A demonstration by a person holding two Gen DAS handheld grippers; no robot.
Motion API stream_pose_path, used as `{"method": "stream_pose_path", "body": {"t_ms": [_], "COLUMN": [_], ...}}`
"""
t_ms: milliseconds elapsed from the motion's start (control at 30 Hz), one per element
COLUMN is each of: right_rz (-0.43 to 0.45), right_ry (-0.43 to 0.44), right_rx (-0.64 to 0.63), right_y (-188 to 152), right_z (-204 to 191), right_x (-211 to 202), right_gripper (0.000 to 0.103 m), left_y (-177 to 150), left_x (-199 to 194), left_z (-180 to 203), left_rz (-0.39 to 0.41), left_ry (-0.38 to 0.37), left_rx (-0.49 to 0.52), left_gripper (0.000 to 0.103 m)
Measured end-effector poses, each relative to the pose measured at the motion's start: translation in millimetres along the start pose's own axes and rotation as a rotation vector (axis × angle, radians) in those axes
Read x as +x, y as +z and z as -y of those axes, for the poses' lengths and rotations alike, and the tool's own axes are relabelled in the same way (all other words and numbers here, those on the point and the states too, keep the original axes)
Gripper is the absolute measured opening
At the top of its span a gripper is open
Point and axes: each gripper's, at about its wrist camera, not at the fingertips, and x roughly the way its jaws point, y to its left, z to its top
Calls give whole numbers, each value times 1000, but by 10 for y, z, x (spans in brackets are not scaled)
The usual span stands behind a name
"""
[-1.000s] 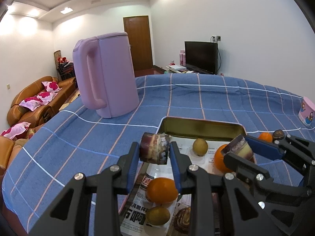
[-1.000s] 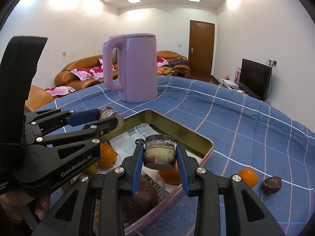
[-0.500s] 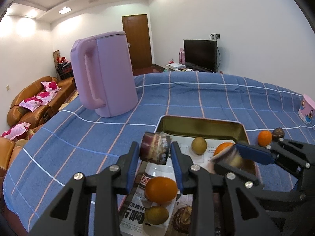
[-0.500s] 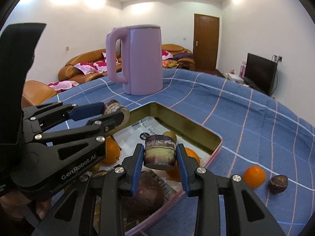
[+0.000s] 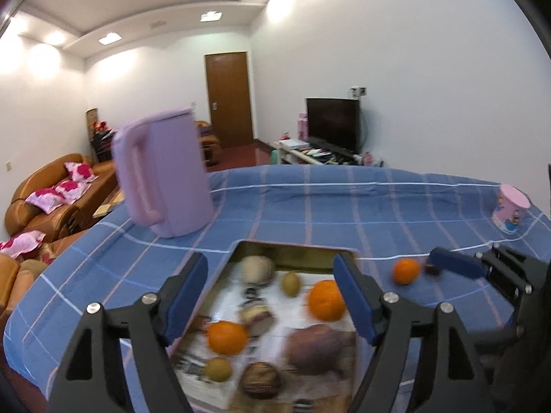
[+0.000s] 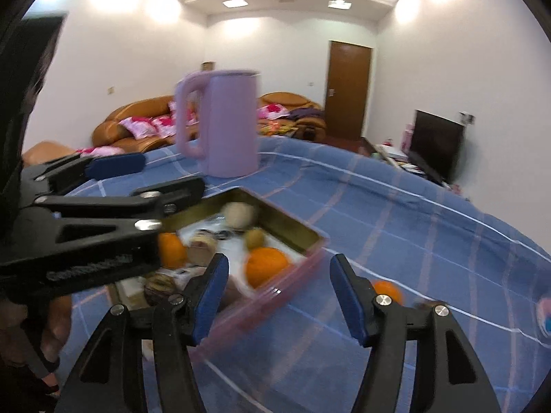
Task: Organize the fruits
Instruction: 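Open both tools to drop the cylinders into the tin, then move both open tools back to the orange and brown fruit on the cloth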
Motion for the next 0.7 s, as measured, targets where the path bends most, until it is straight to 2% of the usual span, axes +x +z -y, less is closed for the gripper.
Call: {"method": "stream_pose_path", "body": {"t_ms": [200, 300, 467, 600, 700], "right_rz": [-31, -44, -93, -135, -176], "right_ry": [-171, -211, -211, -185, -174], "right_rx": [136, 186, 218, 205, 189], "right_y": [-172, -230, -294, -298, -305], "right_z": [755, 987, 1220, 1221, 1196], "right_x": [-209, -212, -95, 45, 185], "right_gripper": [63, 63, 63, 63, 63], "left_y": [13, 7, 10, 25, 43], "left_x": [83, 181, 399, 553, 551], "left_z": [580, 803, 988, 945, 923], "left_rz": [-18, -31, -48, -65, -45], "left_ry": [-57, -62, -43, -10, 11], "left_rx": [67, 90, 118, 118, 124], "left_gripper": [78, 78, 78, 78, 78]}}
